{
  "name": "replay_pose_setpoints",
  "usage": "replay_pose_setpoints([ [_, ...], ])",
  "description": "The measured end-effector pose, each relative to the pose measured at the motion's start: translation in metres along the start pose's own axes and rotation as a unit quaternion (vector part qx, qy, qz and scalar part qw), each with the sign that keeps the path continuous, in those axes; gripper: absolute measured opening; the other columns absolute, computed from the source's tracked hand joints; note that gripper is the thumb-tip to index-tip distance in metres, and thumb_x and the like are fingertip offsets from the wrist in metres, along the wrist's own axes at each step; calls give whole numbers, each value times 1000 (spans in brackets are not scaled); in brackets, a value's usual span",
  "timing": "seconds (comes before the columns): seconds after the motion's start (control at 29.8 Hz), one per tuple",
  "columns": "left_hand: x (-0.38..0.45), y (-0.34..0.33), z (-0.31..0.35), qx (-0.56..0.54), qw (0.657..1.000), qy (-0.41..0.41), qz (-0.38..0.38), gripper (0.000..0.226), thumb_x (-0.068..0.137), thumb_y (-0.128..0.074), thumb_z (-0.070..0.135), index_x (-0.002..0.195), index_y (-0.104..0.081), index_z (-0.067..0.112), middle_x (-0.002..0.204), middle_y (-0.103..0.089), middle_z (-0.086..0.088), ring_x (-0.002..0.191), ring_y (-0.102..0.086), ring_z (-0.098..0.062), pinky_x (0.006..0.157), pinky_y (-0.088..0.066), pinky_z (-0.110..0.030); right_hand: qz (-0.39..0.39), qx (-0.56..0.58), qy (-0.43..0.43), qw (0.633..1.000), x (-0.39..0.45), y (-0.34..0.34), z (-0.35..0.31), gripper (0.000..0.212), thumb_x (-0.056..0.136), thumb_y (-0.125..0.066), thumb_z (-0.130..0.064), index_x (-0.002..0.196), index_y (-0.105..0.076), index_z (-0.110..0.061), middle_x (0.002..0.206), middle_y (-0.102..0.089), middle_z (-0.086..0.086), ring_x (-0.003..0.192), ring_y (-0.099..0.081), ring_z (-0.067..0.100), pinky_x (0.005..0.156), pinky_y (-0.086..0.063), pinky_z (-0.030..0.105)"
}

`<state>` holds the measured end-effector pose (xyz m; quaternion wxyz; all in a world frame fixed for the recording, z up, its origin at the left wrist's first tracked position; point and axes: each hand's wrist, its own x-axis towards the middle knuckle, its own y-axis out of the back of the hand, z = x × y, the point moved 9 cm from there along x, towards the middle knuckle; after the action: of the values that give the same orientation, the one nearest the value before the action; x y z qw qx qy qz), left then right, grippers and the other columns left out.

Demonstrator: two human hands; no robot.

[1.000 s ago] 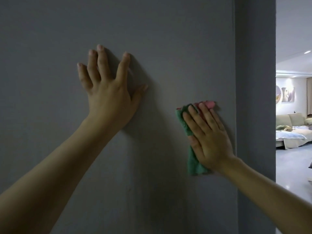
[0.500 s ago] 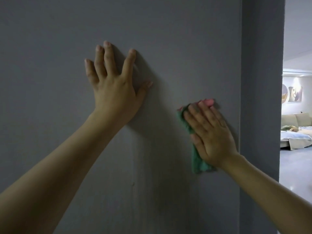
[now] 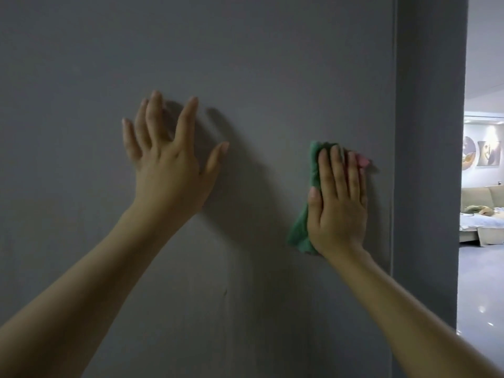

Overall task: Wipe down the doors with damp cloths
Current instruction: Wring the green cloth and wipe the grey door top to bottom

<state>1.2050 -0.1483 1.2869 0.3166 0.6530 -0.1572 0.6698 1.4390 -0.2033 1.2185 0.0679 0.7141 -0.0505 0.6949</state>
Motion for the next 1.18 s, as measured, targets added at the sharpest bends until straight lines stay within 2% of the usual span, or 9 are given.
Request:
replay_pose_setpoints([
  [0.07, -12, 2, -15, 2, 1000, 25, -1, 73, 86, -32, 65, 149, -25, 28, 156, -6, -21, 145, 2, -36, 114, 9, -48, 8, 6, -47, 999, -7, -4, -15, 55, 97, -28, -31, 147, -26, -8, 154, -25, 12, 143, -19, 36, 116, -16, 48],
  [0.27, -28, -4, -29, 16, 1000, 11, -17, 71, 88, -30, 63, 150, -24, 30, 158, -5, -18, 145, 4, -34, 116, 7, -46, -96, 5, 336, 937, -36, -13, -59, 54, 95, -32, -33, 146, -28, -16, 153, -24, 3, 143, -20, 28, 117, -15, 46],
  [0.34, -27, -2, -31, 14, 1000, 9, -6, 69, 88, -34, 60, 149, -27, 30, 157, -10, -18, 145, -1, -34, 116, 3, -47, -82, 4, 298, 951, -26, -12, -52, 54, 94, -33, -31, 146, -29, -15, 152, -26, 3, 142, -23, 28, 117, -17, 46],
  [0.5, -27, 0, -36, 14, 1000, 7, 14, 65, 88, -38, 58, 147, -32, 31, 155, -17, -17, 144, -9, -35, 115, -5, -50, 3, 19, 2, 1000, -18, -10, -66, 55, 97, -31, -32, 146, -30, -9, 153, -25, 9, 142, -21, 35, 117, -15, 49],
  [0.71, -26, 4, -39, 15, 1000, -13, -13, 63, 89, -37, 55, 147, -32, 31, 155, -19, -15, 142, -13, -33, 113, -9, -46, -104, 27, 340, 934, -48, -17, -108, 53, 96, -34, -35, 145, -28, -16, 152, -24, 2, 143, -20, 28, 117, -16, 46],
  [0.77, -27, 13, -47, -11, 999, -25, -18, 62, 91, -37, 52, 147, -34, 27, 154, -24, -13, 141, -19, -34, 114, -12, -43, -74, 22, 279, 957, -23, -14, -86, 52, 95, -34, -31, 144, -30, -13, 151, -27, 6, 141, -24, 32, 117, -15, 46],
  [0.91, -38, 32, -81, -2, 1000, 4, 1, 59, 92, -34, 49, 146, -35, 25, 155, -21, -14, 140, -19, -40, 115, -13, -50, 11, -9, -55, 998, 7, -9, -63, 55, 99, -27, -32, 148, -25, -8, 154, -23, 13, 143, -20, 36, 117, -15, 48],
  [1.07, -51, 30, -105, 37, 998, 38, -21, 62, 91, -33, 49, 149, -28, 27, 156, -13, -17, 142, -9, -38, 115, -9, -52, -73, 30, 234, 969, -43, -26, -160, 54, 97, -31, -34, 148, -27, -15, 154, -24, 5, 143, -19, 31, 117, -14, 48],
  [1.18, -50, 30, -109, 25, 999, 22, -24, 61, 92, -32, 49, 149, -28, 29, 157, -13, -15, 144, -8, -32, 115, -8, -46, -85, 21, 286, 954, -34, -22, -155, 54, 95, -33, -33, 146, -28, -16, 153, -25, 4, 142, -20, 27, 117, -16, 46],
])
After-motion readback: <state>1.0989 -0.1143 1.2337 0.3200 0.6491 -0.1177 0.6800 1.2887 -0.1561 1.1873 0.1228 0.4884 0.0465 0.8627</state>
